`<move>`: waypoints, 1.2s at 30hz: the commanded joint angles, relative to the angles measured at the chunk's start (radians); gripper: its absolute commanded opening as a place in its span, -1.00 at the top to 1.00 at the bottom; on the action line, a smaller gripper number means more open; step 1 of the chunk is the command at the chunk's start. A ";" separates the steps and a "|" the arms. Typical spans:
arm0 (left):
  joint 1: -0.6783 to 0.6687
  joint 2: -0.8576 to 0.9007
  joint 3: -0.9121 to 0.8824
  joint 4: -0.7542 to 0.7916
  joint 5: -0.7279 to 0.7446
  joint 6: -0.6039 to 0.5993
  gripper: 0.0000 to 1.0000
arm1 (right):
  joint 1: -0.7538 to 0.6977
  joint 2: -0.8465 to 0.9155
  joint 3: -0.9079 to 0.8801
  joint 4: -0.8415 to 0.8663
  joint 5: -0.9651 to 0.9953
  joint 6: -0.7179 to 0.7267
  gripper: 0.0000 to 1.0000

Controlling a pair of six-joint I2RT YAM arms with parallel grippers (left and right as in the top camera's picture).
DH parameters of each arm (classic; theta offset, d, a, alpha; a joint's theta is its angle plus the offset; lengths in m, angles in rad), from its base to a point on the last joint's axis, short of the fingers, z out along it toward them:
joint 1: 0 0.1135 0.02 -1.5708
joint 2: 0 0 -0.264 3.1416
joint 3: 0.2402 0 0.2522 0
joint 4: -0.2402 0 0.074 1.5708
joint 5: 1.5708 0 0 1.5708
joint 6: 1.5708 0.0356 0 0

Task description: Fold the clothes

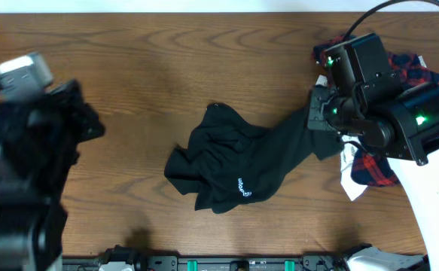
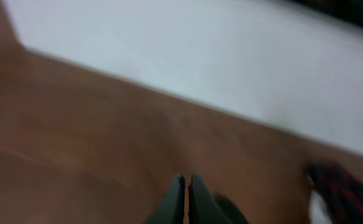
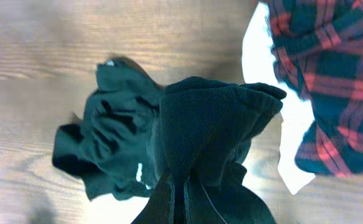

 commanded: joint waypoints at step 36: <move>-0.446 0.842 0.008 -0.084 0.372 0.010 0.07 | 0.012 0.010 0.001 0.020 0.059 -0.015 0.97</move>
